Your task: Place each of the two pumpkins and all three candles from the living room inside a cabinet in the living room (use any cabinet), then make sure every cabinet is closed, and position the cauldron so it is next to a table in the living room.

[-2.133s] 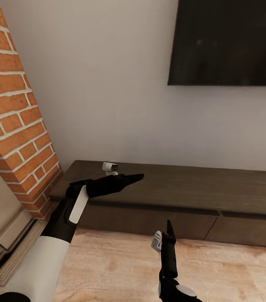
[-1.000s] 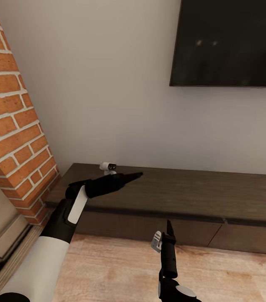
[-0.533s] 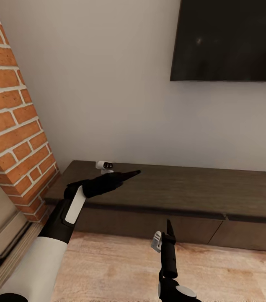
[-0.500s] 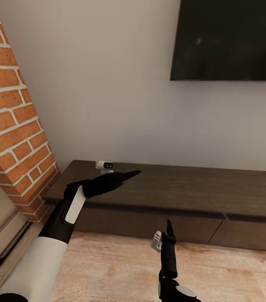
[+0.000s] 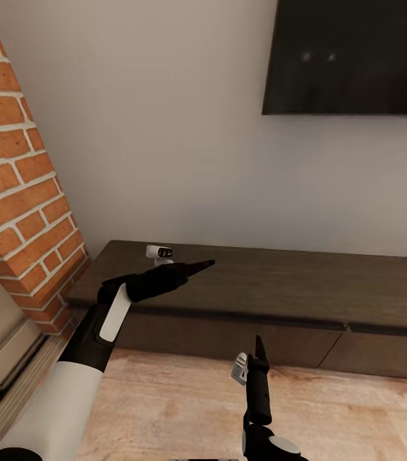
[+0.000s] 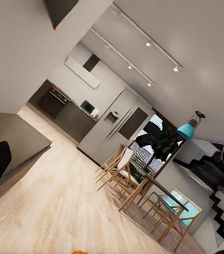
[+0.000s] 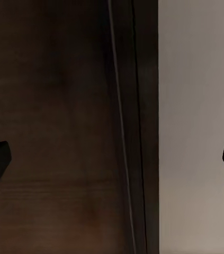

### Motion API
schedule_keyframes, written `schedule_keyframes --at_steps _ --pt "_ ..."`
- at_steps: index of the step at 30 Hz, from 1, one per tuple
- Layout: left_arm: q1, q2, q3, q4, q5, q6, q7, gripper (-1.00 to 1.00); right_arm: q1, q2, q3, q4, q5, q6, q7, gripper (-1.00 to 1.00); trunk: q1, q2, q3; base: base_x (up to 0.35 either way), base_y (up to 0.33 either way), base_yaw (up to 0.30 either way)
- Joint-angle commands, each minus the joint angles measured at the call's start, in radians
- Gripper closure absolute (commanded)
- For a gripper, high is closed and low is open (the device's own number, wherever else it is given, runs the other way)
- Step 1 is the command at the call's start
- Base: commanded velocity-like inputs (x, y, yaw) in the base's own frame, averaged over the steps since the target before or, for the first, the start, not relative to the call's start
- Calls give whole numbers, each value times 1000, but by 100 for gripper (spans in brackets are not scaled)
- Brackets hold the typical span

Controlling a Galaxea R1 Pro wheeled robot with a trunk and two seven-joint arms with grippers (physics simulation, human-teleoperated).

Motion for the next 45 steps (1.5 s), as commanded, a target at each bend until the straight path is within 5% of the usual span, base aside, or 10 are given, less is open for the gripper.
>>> schedule_keyframes --at_steps 1,45 --pt "0 0 0 0 0 0 0 -100 0 0 0 0 0 0 0 -100 0 0 0 55 0 0" --pt "38 4 32 -2 9 0 -1 -100 -5 5 3 6 1 -3 2 -100 0 0 0 103 11 0"
